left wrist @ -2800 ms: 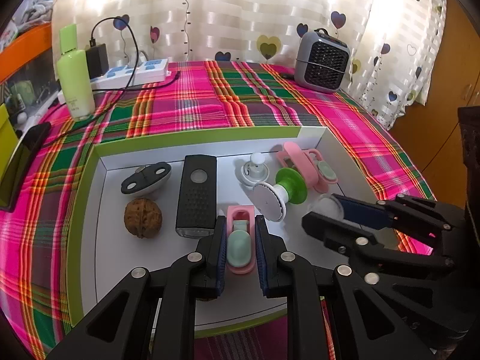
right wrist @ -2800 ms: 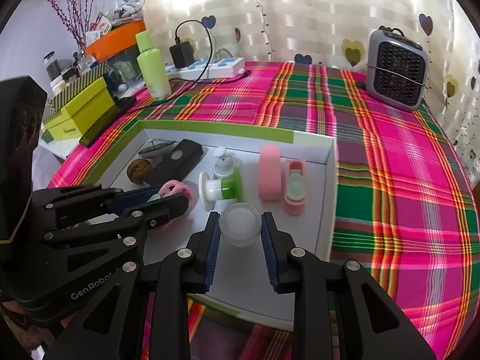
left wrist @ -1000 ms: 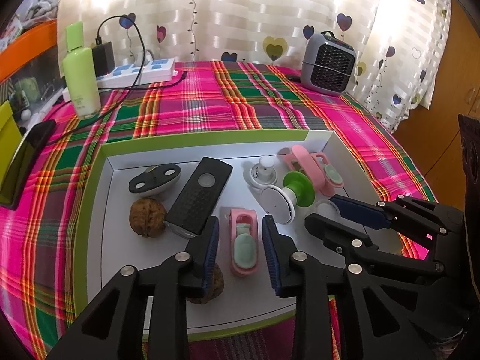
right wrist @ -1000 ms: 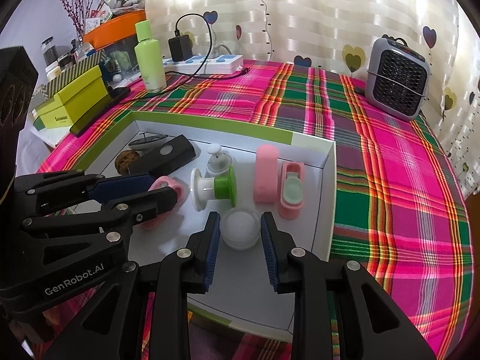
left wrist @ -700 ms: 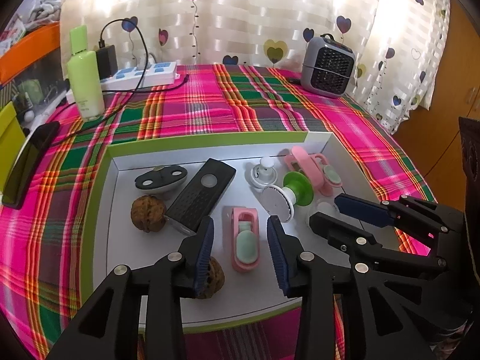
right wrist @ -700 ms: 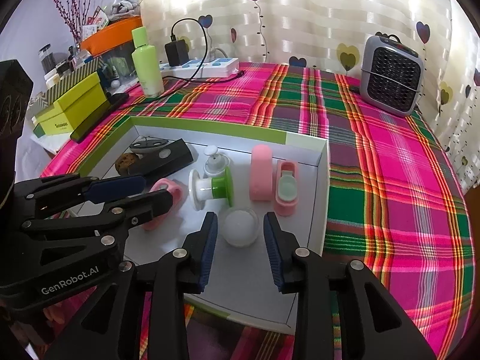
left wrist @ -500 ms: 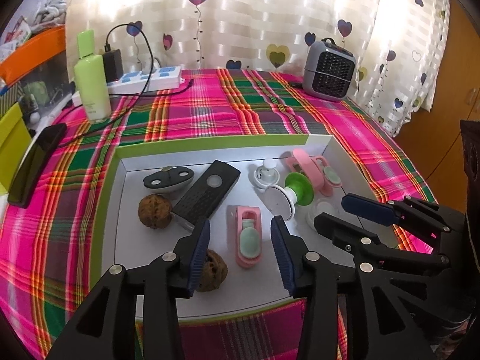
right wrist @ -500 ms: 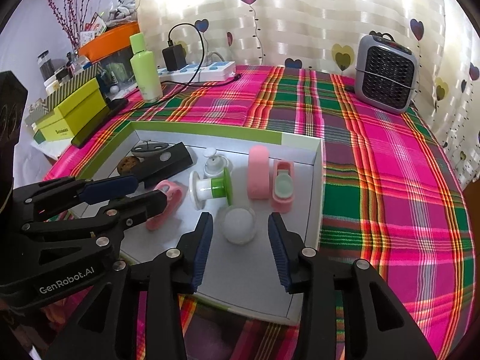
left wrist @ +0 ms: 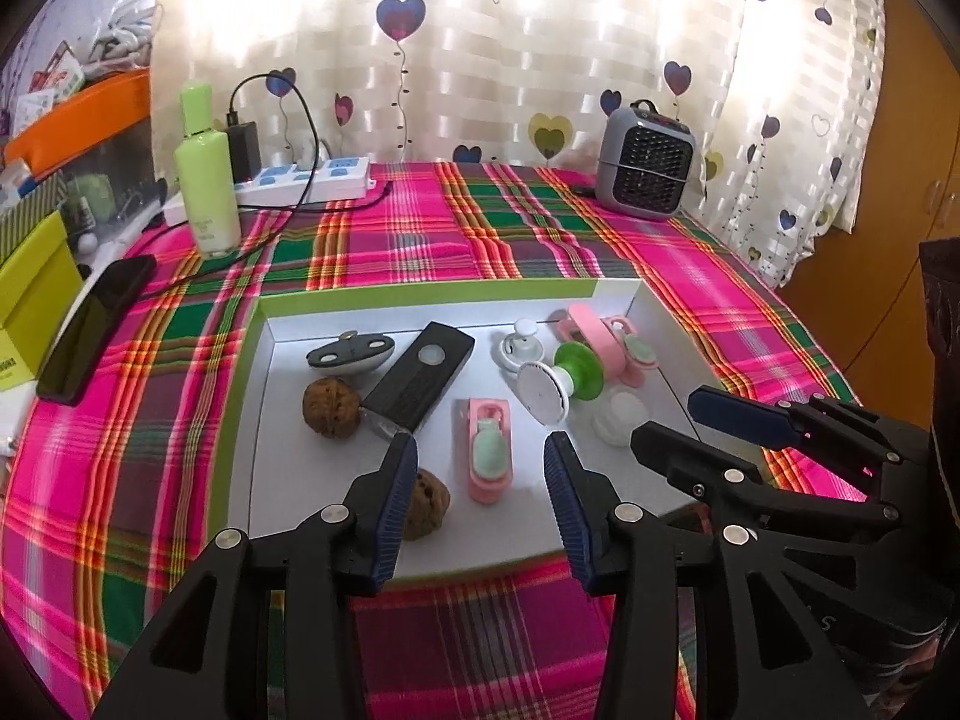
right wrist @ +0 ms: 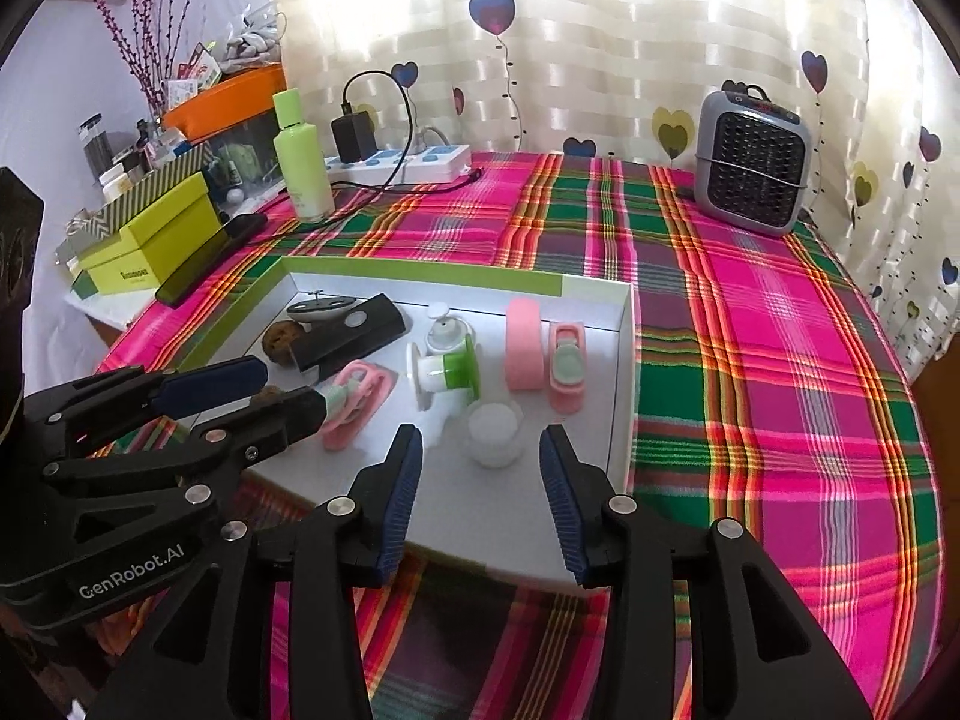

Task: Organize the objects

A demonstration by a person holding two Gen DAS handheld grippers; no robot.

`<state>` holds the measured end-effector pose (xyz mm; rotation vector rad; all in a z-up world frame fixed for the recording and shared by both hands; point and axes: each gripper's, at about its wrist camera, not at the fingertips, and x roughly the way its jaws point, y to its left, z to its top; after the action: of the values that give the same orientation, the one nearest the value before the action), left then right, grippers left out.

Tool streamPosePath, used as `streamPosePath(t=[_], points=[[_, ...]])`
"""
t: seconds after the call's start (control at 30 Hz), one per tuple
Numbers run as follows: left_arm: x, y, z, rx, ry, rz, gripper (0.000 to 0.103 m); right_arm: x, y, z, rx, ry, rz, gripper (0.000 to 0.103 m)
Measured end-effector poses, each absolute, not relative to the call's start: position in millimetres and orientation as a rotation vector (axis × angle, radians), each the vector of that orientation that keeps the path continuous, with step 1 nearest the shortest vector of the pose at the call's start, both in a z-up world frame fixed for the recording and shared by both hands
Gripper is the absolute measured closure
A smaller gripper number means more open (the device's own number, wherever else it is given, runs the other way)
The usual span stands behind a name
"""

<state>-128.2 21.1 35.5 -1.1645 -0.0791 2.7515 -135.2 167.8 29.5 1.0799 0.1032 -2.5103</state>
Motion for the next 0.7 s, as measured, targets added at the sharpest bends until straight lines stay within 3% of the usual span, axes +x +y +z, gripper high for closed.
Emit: streamPosePath(t=[0.7], points=[[-71.0,16.9,39.2,-1.1,-0.024,2.872,0.06,-83.9,170.0,35.6,1.01,0.114,-2.57,0.06]])
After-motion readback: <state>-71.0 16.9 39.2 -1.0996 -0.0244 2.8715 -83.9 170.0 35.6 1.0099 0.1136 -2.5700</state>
